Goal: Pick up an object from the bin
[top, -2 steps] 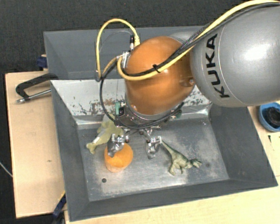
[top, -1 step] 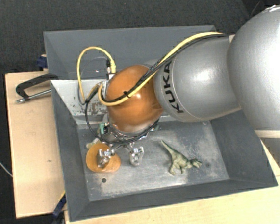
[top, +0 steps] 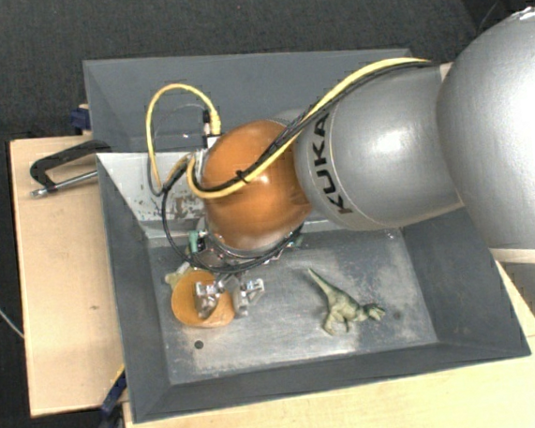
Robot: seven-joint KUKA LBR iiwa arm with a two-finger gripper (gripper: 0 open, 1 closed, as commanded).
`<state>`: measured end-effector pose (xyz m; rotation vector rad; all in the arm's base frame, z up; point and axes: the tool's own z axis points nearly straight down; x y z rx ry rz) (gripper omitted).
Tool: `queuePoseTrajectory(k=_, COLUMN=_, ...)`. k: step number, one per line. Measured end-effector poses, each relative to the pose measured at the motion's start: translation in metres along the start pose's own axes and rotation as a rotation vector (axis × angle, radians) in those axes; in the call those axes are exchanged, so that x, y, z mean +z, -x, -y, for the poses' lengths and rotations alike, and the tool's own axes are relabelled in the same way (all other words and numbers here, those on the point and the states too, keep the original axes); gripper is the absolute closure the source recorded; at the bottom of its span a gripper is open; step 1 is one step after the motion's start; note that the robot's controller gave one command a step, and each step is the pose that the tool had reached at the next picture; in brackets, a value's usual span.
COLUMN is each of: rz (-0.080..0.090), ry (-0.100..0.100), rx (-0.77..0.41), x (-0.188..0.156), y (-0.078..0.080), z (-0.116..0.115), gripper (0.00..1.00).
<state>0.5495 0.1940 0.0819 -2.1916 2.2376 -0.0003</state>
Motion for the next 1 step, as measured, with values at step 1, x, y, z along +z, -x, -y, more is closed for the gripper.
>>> queuePoseTrajectory(k=1, rz=0.0, ry=-0.007, rx=-0.191, x=-0.1723, y=-0.0057, z=0.0152, gripper=1.0)
